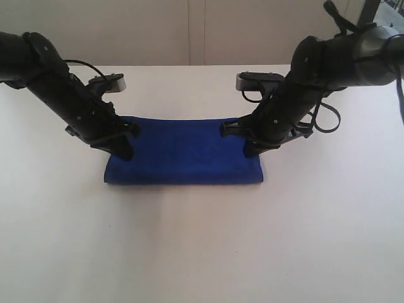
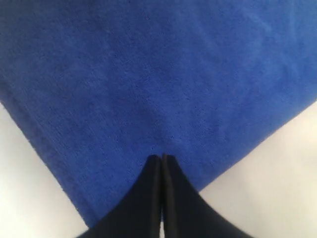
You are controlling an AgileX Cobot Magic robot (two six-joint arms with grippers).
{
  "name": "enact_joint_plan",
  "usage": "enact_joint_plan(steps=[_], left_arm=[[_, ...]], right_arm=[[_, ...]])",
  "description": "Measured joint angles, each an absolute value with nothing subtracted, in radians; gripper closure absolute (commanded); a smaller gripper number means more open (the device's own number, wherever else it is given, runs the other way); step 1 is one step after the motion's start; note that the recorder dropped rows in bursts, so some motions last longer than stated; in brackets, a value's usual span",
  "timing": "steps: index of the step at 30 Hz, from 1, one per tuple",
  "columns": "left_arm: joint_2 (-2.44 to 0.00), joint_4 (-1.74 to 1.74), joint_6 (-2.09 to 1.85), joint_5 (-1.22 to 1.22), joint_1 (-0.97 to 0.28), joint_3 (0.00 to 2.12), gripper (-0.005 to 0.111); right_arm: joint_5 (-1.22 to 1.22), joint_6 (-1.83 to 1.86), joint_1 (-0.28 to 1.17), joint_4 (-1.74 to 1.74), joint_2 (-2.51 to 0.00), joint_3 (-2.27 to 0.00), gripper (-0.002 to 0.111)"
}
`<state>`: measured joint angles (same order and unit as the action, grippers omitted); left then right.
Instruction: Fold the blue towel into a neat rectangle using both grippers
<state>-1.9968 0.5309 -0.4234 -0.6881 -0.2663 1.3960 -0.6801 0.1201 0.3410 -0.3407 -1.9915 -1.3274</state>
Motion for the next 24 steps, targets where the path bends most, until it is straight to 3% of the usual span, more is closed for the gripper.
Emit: enact_joint_plan(steps=[24], left_arm=[[-2.061,0.447,-0.421,-0.687,-0.266,1.401,0.107]], right_arm=[[-0.675,0.121,0.341,-0.298,-2.067,-1.331,0.108]])
